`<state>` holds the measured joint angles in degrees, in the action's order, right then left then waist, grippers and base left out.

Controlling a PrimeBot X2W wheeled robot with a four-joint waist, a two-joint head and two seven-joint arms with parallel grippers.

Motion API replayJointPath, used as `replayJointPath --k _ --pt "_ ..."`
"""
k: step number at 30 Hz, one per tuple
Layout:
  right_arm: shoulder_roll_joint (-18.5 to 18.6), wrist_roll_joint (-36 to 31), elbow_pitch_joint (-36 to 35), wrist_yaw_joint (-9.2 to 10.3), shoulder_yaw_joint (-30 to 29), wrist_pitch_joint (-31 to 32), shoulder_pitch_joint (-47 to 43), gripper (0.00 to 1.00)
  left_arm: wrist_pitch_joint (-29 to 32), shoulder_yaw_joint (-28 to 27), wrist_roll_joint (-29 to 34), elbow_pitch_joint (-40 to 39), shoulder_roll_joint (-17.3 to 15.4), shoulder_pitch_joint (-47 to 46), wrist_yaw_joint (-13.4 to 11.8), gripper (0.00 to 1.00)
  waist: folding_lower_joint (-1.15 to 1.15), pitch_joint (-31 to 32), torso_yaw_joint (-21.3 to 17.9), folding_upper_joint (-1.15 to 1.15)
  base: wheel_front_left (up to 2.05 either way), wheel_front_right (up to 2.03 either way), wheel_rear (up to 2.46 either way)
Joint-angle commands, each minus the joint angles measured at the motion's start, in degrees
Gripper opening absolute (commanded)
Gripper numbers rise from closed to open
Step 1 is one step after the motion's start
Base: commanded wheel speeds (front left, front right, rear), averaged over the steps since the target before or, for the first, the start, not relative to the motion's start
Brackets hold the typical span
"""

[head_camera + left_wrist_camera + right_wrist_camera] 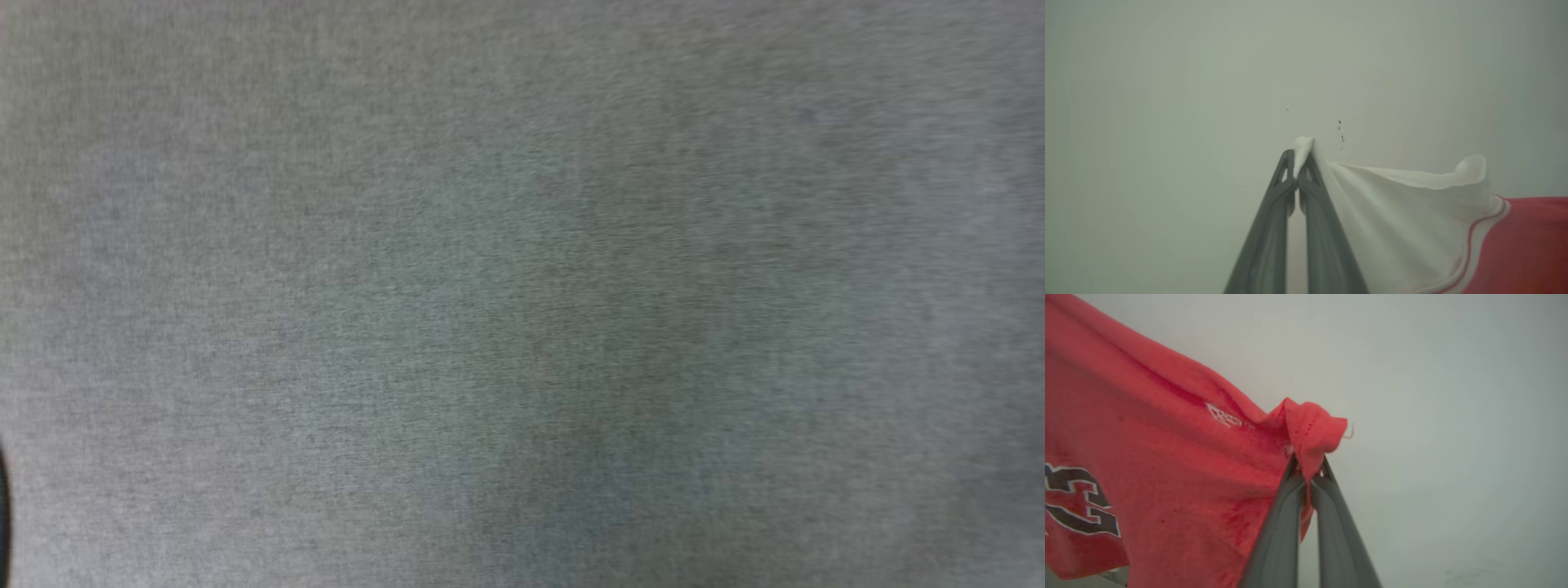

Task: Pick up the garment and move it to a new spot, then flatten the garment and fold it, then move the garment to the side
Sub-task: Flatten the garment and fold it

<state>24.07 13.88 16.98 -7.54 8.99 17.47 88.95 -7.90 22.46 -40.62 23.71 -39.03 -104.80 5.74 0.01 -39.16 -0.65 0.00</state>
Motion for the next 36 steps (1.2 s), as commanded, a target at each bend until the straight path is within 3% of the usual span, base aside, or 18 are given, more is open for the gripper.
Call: replayJointPath --k 1,6,11,17,23,28,36 --pt "-0.2 -0.8 1.0 0.1 0.0 -0.8 0.3 0.0 -0.7 0.2 0.1 1.0 0.1 -0.4 0.2 0.0 -0.01 -2.0 1.8 0.0 0.0 0.0 0.0" --pt "-1.9 -4.3 8.9 0.09 0.5 -7.4 -0.7 0.0 -4.8 4.9 0.9 7.8 3.7 3.7 1.3 0.0 -0.01 -2.9 3.4 0.0 0.0 0.0 0.0" --pt "-3.5 -5.1 14.6 0.09 1.7 -12.4 -6.3 0.0 -7.0 8.1 0.1 9.8 6.9 12.5 1.7 0.0 -0.01 -1.4 4.1 0.0 0.0 0.0 0.0" --pt "-4.1 -2.8 19.0 0.08 4.6 -16.5 -17.2 0.0 -7.4 10.0 1.4 5.7 9.9 29.0 1.7 0.0 -0.01 4.0 4.5 0.0 0.0 0.0 0.0" --pt "-1.9 2.2 20.9 0.08 12.4 -17.9 -29.7 0.0 -7.4 9.1 3.5 1.1 10.8 48.3 1.7 0.0 -0.01 11.7 4.8 0.0 0.0 0.0 0.0" --pt "0.8 8.0 21.0 0.08 16.6 -18.3 -39.6 0.0 -7.4 8.5 3.1 -1.5 9.5 63.4 1.7 0.0 -0.01 18.4 5.3 0.0 0.0 0.0 0.0" --pt "4.9 16.9 18.5 0.08 19.6 -17.6 -52.8 0.0 -4.4 12.6 1.6 -8.6 3.6 82.8 0.3 0.0 -0.01 27.3 6.0 0.0 0.0 0.0 0.0"
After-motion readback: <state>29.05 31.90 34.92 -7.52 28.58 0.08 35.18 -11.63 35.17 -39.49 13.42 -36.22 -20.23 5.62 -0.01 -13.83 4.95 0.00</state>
